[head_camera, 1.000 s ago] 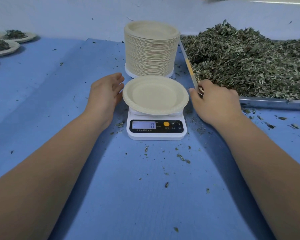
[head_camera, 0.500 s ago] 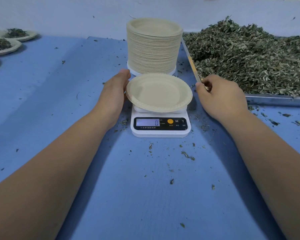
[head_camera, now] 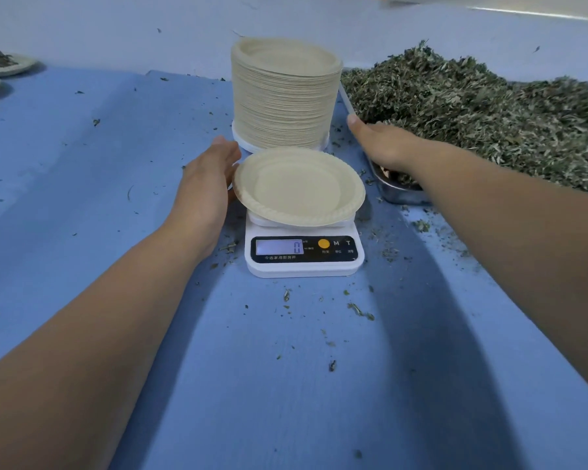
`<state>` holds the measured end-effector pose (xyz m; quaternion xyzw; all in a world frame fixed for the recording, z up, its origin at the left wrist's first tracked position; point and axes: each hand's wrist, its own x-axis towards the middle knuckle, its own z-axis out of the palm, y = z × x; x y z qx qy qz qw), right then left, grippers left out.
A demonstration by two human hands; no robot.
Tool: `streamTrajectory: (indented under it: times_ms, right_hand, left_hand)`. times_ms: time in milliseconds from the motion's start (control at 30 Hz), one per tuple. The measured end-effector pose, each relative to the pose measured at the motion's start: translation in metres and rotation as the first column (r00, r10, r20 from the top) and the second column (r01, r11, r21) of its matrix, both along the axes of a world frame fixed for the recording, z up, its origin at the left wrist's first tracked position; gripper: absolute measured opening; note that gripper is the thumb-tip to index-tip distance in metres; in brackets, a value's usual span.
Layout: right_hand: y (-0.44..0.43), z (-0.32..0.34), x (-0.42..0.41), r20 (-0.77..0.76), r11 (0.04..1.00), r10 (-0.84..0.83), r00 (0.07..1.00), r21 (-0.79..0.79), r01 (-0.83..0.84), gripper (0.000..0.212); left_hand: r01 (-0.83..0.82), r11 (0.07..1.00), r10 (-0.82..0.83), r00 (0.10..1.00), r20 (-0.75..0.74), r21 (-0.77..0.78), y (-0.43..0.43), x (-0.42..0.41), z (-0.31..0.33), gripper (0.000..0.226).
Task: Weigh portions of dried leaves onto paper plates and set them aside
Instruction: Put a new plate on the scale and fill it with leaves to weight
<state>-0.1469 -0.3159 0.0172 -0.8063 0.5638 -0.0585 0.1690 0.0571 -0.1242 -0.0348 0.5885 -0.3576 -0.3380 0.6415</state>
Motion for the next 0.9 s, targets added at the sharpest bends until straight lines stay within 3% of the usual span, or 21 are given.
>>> streamTrajectory:
  times_ms: [100, 233, 367, 567, 700, 733, 800, 867, 900]
  right_hand:
    - [-0.015, 0.000, 0.006, -0.027, 0.997, -0.078, 0.997, 0.021, 0.078, 0.098]
    - [-0.023, -0.007, -0.002, 0.042, 0.954, -0.206, 0.978, 0.233, 0.191, 0.119]
    - [-0.019, -0.002, -0.011, 0.027, 0.952, -0.172, 0.985, 0.262, 0.159, 0.123]
    - [-0.001, 0.006, -0.023, -0.136, 0.983, -0.001, 0.991, 0.183, 0.026, 0.127]
    - [0.009, 0.030, -0.033, -0.097, 0.959, 0.014, 0.995, 0.283, 0.014, 0.124]
    - [0.011, 0.035, -0.036, -0.105, 0.962, 0.037, 0.994, 0.271, -0.007, 0.114]
    - [0.010, 0.038, -0.042, -0.165, 0.993, 0.089, 0.982, 0.095, -0.074, 0.089]
    - [0.012, 0.032, -0.048, -0.263, 0.990, 0.086, 0.961, -0.083, -0.111, 0.080]
    - [0.012, 0.026, -0.051, -0.289, 0.990, 0.075, 0.954, -0.090, -0.105, 0.081]
  left_hand:
    - [-0.016, 1.000, 0.016, 1.000, -0.018, -0.009, -0.003, 0.004, -0.005, 0.032]
    - [-0.006, 1.000, 0.006, 1.000, -0.024, -0.009, -0.003, 0.002, -0.002, 0.032]
    - [-0.008, 1.000, 0.008, 1.000, -0.011, 0.015, -0.001, -0.002, 0.001, 0.028]
    - [-0.051, 0.998, 0.051, 0.999, -0.014, 0.023, -0.002, -0.001, 0.001, 0.024]
    - [-0.075, 0.997, 0.076, 0.997, -0.023, 0.012, -0.002, -0.002, -0.001, 0.020]
    - [-0.094, 0.996, 0.094, 0.995, -0.042, 0.001, -0.002, -0.002, -0.001, 0.019]
    - [-0.148, 0.989, 0.146, 0.984, -0.099, -0.019, -0.002, -0.001, -0.001, 0.017]
    - [-0.183, 0.983, 0.178, 0.975, -0.135, -0.024, 0.000, 0.001, 0.002, 0.016]
    - [-0.190, 0.981, 0.185, 0.971, -0.151, -0.022, 0.000, 0.001, 0.002, 0.014]
